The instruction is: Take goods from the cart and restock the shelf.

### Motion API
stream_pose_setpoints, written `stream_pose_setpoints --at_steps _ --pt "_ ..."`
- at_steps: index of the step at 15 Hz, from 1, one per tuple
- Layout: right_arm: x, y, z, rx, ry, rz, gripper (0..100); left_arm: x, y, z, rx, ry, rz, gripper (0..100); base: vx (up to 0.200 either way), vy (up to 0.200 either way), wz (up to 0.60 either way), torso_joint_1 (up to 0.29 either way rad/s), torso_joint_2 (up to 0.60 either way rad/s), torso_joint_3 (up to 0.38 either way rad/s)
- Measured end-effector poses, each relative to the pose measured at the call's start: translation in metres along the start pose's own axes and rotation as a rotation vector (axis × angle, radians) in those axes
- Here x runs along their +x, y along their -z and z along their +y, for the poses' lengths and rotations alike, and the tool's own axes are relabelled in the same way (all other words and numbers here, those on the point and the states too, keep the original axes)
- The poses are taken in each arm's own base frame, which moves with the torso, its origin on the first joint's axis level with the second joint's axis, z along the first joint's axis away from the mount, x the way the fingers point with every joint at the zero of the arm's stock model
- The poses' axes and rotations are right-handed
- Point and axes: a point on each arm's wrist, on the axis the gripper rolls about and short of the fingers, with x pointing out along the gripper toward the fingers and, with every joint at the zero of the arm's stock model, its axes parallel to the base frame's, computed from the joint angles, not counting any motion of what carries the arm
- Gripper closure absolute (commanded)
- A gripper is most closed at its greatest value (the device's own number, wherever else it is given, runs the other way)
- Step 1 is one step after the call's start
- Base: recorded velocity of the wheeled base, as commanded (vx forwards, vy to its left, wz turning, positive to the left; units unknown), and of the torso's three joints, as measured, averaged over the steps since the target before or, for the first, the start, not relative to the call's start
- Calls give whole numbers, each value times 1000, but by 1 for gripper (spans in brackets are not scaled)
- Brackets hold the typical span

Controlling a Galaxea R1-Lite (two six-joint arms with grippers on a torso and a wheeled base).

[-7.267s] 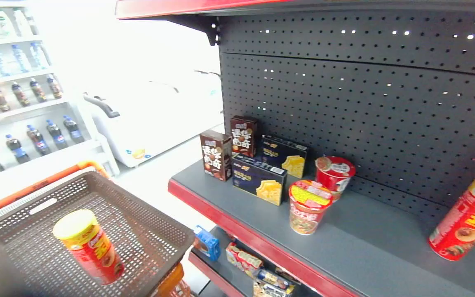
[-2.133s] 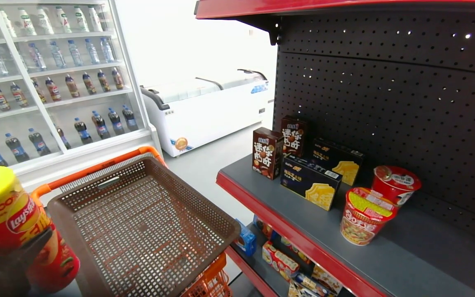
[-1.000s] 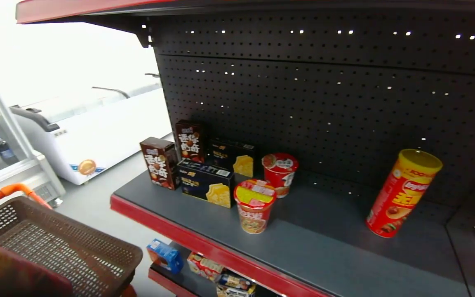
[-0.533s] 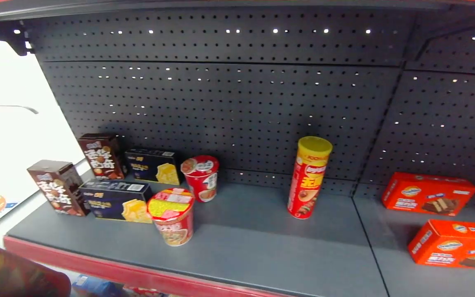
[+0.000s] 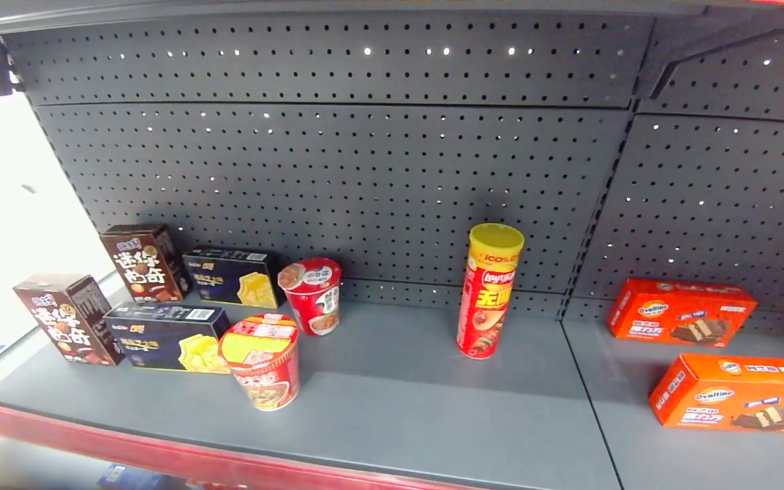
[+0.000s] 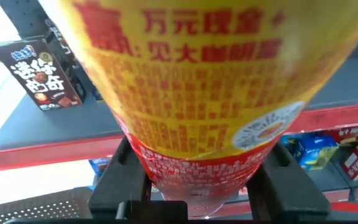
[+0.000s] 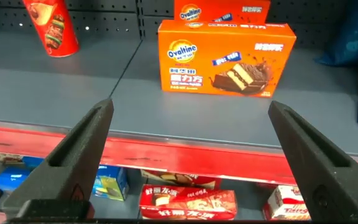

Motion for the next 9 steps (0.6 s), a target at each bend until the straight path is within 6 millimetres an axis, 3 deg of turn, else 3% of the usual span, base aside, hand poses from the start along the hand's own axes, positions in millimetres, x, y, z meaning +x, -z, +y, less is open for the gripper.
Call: stream_pose_setpoints --at_steps 5,6,9 --pt "0 0 0 0 2 0 0 -7 0 -1 7 -5 -48 100 0 0 0 0 0 0" --pt "0 0 0 0 1 0 0 -7 0 -1 8 -5 -51 100 0 0 -600 -2 2 7" --pt "0 0 0 0 1 0 0 -8 0 -1 8 -4 -53 100 0 0 0 0 0 0"
